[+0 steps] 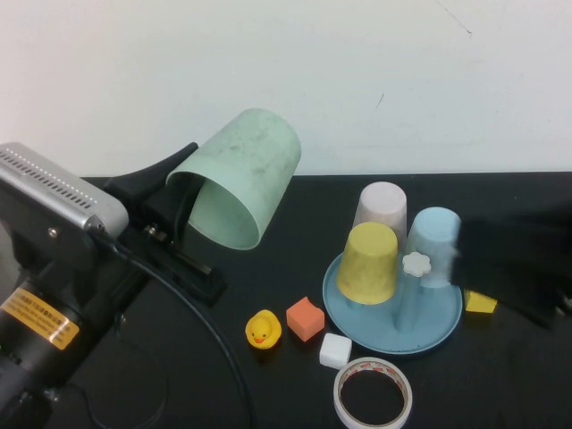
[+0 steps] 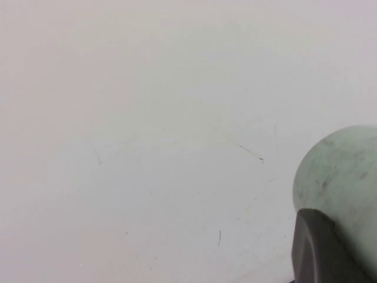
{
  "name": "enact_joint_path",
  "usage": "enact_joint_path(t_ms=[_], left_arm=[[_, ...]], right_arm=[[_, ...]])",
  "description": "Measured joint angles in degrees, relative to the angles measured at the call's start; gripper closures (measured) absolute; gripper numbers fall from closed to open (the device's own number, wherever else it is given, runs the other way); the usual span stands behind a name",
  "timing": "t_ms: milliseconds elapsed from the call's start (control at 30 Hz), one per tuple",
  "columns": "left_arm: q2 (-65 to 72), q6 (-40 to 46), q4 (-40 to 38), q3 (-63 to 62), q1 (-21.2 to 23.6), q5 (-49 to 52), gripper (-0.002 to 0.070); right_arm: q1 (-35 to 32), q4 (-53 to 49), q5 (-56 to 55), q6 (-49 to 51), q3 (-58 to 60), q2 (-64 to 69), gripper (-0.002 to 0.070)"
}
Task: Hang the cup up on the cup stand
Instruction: Adjust the cup with two arms
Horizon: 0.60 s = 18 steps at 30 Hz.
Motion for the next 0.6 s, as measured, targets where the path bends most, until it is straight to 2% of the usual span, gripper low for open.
enact_joint_path(t_ms=[300,600], left_arm=[[0.0,0.0,0.7,0.0,0.0,0.0,0.0669],[0.0,0.0,1.4,0.0,0.0,0.0,0.0669]], right_arm=[[14.3,0.4,-18.2,13.4,-14.5,8.0,0.0043],[21.2,0.4,-21.3,18.4,-24.4,16.6,0.0043]])
